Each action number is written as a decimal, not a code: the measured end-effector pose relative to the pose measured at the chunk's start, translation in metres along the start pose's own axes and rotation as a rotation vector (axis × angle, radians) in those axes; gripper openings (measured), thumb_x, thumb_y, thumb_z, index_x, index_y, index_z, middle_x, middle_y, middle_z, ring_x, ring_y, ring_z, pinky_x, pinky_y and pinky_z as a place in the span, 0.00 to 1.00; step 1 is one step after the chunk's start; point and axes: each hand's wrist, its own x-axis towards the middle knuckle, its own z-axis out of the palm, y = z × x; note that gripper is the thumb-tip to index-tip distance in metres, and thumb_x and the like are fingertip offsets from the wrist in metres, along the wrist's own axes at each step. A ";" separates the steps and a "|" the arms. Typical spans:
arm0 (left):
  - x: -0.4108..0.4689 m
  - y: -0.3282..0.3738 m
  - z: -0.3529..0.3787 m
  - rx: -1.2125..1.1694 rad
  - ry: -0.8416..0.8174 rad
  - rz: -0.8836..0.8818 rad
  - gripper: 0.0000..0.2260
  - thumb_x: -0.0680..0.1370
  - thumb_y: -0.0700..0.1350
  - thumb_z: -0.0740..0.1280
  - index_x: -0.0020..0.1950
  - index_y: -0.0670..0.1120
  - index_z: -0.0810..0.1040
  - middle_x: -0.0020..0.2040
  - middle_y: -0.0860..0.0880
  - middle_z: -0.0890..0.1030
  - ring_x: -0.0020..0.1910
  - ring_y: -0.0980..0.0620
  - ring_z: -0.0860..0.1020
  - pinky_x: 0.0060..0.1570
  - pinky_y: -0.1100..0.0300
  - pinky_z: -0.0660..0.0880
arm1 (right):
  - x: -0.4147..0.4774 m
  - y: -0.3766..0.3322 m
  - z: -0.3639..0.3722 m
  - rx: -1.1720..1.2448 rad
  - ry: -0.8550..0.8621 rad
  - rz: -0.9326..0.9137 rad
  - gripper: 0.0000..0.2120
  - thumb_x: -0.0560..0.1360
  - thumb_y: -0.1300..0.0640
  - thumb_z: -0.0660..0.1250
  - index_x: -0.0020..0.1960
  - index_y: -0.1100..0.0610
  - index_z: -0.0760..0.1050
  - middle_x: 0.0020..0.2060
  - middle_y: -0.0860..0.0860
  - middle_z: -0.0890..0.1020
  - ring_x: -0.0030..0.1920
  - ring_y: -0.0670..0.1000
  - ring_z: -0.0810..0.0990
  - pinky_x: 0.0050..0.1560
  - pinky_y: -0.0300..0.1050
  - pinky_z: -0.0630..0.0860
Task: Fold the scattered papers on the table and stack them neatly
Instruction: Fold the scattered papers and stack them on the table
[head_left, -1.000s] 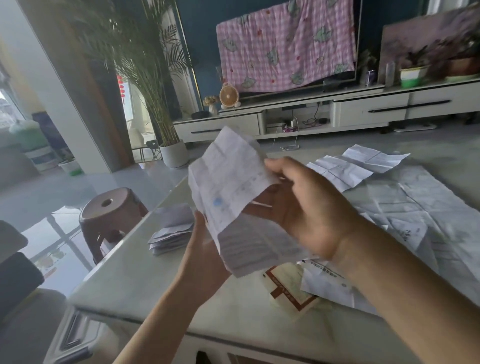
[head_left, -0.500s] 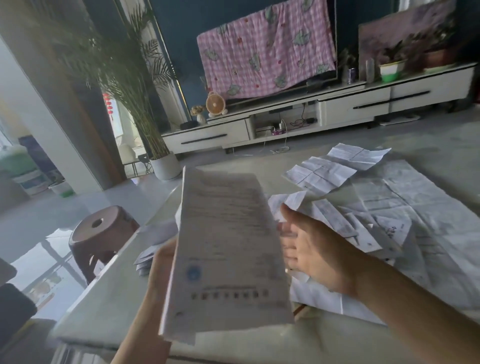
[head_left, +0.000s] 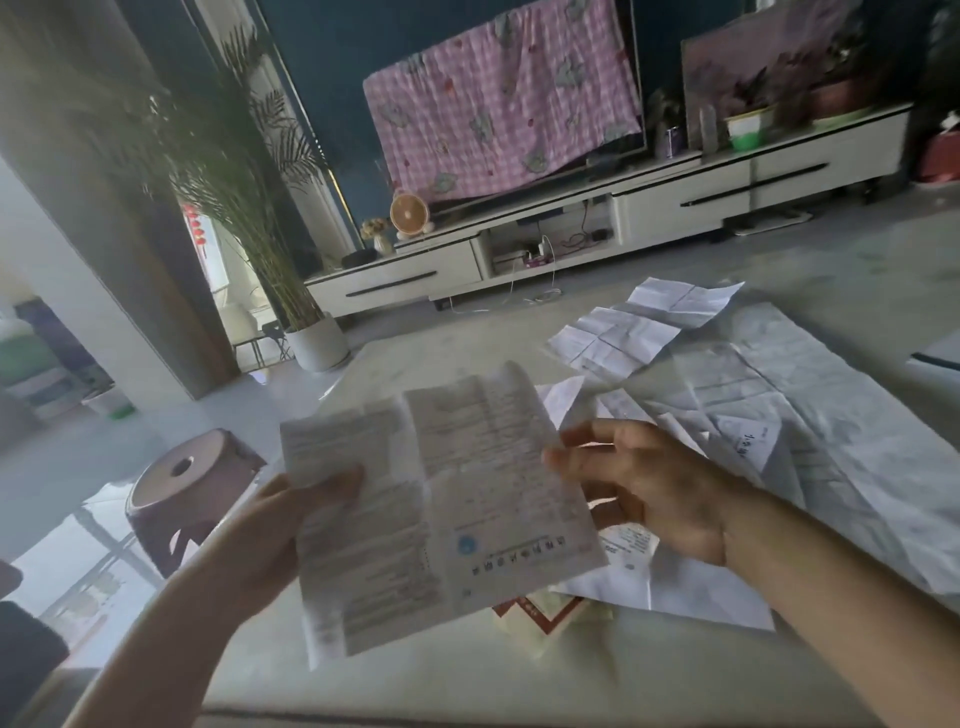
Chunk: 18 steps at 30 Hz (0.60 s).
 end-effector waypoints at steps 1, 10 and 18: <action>-0.001 0.001 0.003 -0.018 -0.008 0.002 0.09 0.60 0.44 0.77 0.38 0.51 0.86 0.41 0.46 0.85 0.38 0.49 0.83 0.39 0.57 0.81 | 0.001 0.004 0.002 -0.057 0.073 -0.041 0.16 0.66 0.54 0.74 0.49 0.61 0.76 0.43 0.54 0.85 0.42 0.52 0.84 0.36 0.42 0.77; -0.003 -0.003 -0.001 0.078 -0.045 -0.053 0.32 0.43 0.52 0.84 0.44 0.44 0.85 0.46 0.42 0.84 0.43 0.46 0.83 0.37 0.60 0.80 | 0.003 0.003 0.003 -0.152 0.260 -0.122 0.07 0.71 0.63 0.71 0.38 0.59 0.73 0.34 0.51 0.83 0.32 0.45 0.82 0.30 0.35 0.74; -0.004 -0.010 0.003 0.041 -0.062 -0.104 0.30 0.48 0.51 0.83 0.47 0.42 0.85 0.48 0.41 0.84 0.44 0.46 0.83 0.42 0.56 0.81 | 0.004 0.003 -0.009 0.021 0.160 0.027 0.07 0.76 0.66 0.62 0.51 0.59 0.75 0.46 0.58 0.84 0.46 0.56 0.83 0.47 0.48 0.79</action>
